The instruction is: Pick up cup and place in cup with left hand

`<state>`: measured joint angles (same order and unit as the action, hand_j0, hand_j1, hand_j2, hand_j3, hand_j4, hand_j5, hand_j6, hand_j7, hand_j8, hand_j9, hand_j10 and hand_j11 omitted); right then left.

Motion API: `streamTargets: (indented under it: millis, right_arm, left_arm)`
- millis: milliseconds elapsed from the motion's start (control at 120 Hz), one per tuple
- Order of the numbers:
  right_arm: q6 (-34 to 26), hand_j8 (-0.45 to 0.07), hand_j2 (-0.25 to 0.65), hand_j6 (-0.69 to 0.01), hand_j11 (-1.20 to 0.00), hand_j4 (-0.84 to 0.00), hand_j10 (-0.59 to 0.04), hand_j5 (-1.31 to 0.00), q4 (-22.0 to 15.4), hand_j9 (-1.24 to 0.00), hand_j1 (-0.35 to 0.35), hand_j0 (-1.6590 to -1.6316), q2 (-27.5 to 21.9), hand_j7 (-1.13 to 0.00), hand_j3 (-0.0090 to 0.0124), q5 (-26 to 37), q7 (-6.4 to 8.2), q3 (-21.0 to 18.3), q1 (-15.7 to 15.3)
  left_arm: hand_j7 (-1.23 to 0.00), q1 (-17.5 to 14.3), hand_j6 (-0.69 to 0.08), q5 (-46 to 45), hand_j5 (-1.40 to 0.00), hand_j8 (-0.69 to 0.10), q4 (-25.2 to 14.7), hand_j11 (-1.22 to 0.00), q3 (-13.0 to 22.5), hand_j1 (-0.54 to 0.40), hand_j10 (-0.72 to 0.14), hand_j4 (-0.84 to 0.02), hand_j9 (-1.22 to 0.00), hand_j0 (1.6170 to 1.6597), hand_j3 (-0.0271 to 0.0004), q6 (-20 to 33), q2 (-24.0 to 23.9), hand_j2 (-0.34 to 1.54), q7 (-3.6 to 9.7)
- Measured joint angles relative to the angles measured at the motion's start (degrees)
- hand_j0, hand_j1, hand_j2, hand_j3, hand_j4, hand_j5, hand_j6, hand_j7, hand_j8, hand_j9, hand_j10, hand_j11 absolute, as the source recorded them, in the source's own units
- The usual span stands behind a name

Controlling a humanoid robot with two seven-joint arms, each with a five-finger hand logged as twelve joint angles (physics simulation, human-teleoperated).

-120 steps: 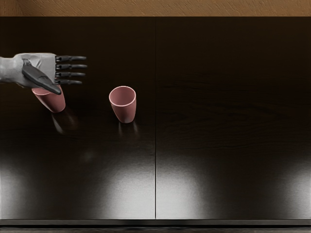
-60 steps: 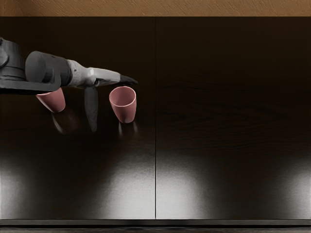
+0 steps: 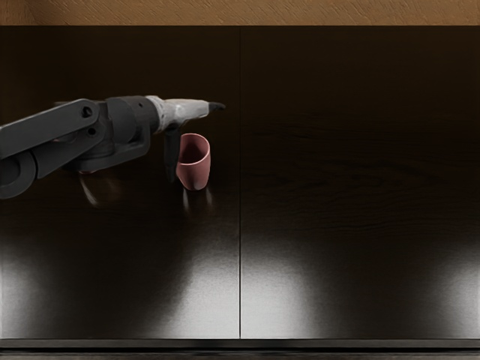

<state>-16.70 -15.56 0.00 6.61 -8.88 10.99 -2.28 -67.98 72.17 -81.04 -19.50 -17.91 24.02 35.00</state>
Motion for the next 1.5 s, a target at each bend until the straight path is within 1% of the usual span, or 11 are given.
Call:
streamTargets:
  millis: [67,267,592,1042,1083,1150,1217,1283,1342,1483,1500]
  right_arm:
    - [0.00,-0.028,-0.006,-0.028,-0.04,-0.028,-0.028,-0.04,0.00,-0.04,-0.316,-1.6581,0.00,-0.04,0.0000,0.00,0.00,0.00,0.00]
    - [0.00,-0.028,-0.006,-0.028,-0.04,-0.028,-0.028,-0.04,0.00,-0.04,-0.316,-1.6581,0.00,-0.04,0.0000,0.00,0.00,0.00,0.00]
    - [0.00,-0.028,-0.006,-0.028,-0.04,-0.028,-0.028,-0.04,0.00,-0.04,-0.316,-1.6581,0.00,-0.04,0.0000,0.01,0.00,-0.01,0.00]
    - [0.00,-0.028,-0.006,-0.028,-0.04,-0.028,-0.028,-0.04,0.00,-0.04,-0.316,-1.6581,0.00,-0.04,0.0000,-0.01,0.00,0.00,0.00]
    - [0.00,-0.028,-0.006,-0.028,-0.04,-0.028,-0.028,-0.04,0.00,-0.04,-0.316,-1.6581,0.00,-0.04,0.0000,-0.01,0.00,-0.01,0.00]
    - [0.00,-0.028,-0.006,-0.028,-0.04,-0.028,-0.028,-0.04,0.00,-0.04,-0.316,-1.6581,0.00,-0.04,0.0000,-0.01,0.00,-0.01,0.00]
    - [0.00,-0.028,-0.006,-0.028,-0.04,-0.028,-0.028,-0.04,0.00,-0.04,-0.316,-1.6581,0.00,-0.04,0.0000,-0.01,0.00,-0.01,0.00]
    - [0.00,-0.028,-0.006,-0.028,-0.04,-0.028,-0.028,-0.04,0.00,-0.04,-0.316,-1.6581,0.00,-0.04,0.0000,-0.01,0.00,-0.01,0.00]
    - [0.00,-0.028,-0.006,-0.028,-0.04,-0.028,-0.028,-0.04,0.00,-0.04,-0.316,-1.6581,0.00,-0.04,0.0000,0.00,0.00,-0.01,0.00]
    - [0.00,-0.028,-0.006,-0.028,-0.04,-0.028,-0.028,-0.04,0.00,-0.04,-0.316,-1.6581,0.00,-0.04,0.0000,-0.01,0.00,-0.01,0.00]
    - [0.00,-0.028,-0.006,-0.028,-0.04,-0.028,-0.028,-0.04,0.00,-0.04,-0.316,-1.6581,0.00,-0.04,0.0000,0.00,0.00,-0.01,0.00]
  left_arm:
    - [0.00,0.46,-0.003,0.48,0.00,-0.003,1.32,0.00,0.64,0.349,-0.002,-0.002,0.00,1.6581,0.0000,0.70,-1.29,0.00,0.00]
    - [-0.01,0.83,-0.012,1.17,-0.01,-0.012,2.84,-0.01,2.58,0.339,-0.011,-0.011,-0.01,1.6581,0.0000,3.48,-1.42,0.00,0.00]
    - [-0.22,0.66,-0.175,0.91,-0.22,-0.175,3.09,-0.22,4.06,0.145,-0.173,-0.174,-0.22,1.6581,0.0000,3.39,-1.52,0.04,0.00]
    - [-0.45,0.48,-0.352,0.61,-0.45,-0.352,3.03,-0.45,4.13,-0.075,-0.351,-0.351,-0.45,1.6581,0.0000,1.92,-2.57,0.08,0.00]
    - [-0.47,0.60,-0.367,0.65,-0.47,-0.347,3.04,-0.47,4.13,-0.093,-0.362,-0.366,-0.47,1.6577,0.0000,1.86,-2.57,0.09,0.00]
    - [-0.49,0.74,-0.368,0.67,-0.49,-0.292,3.06,-0.50,4.13,-0.134,-0.374,-0.383,-0.50,1.6566,0.0000,1.51,-2.49,0.13,0.01]
    - [-0.50,0.74,-0.372,0.72,-0.49,-0.296,3.06,-0.53,4.09,-0.145,-0.372,-0.414,-0.53,1.6554,0.0000,1.25,-2.40,0.18,0.01]
    - [-0.52,0.51,-0.411,0.14,-0.51,-0.302,3.09,-0.55,4.10,-0.096,-0.382,-0.438,-0.55,1.6549,0.0000,0.94,-2.34,0.15,0.00]
    - [-0.54,0.48,-0.379,-0.41,-0.52,-0.302,3.11,-0.57,4.10,-0.106,-0.372,-0.459,-0.57,1.6553,0.0000,0.69,-2.31,0.15,0.00]
    - [-0.57,0.47,-0.346,-0.76,-0.55,-0.266,3.18,-0.60,4.06,-0.142,-0.333,-0.500,-0.59,1.6558,0.0000,0.12,-2.44,0.17,-0.01]
    - [-0.57,0.47,-0.331,-0.79,-0.56,-0.258,3.20,-0.61,4.07,-0.140,-0.309,-0.499,-0.59,1.6556,0.0000,0.06,-2.47,0.17,-0.01]
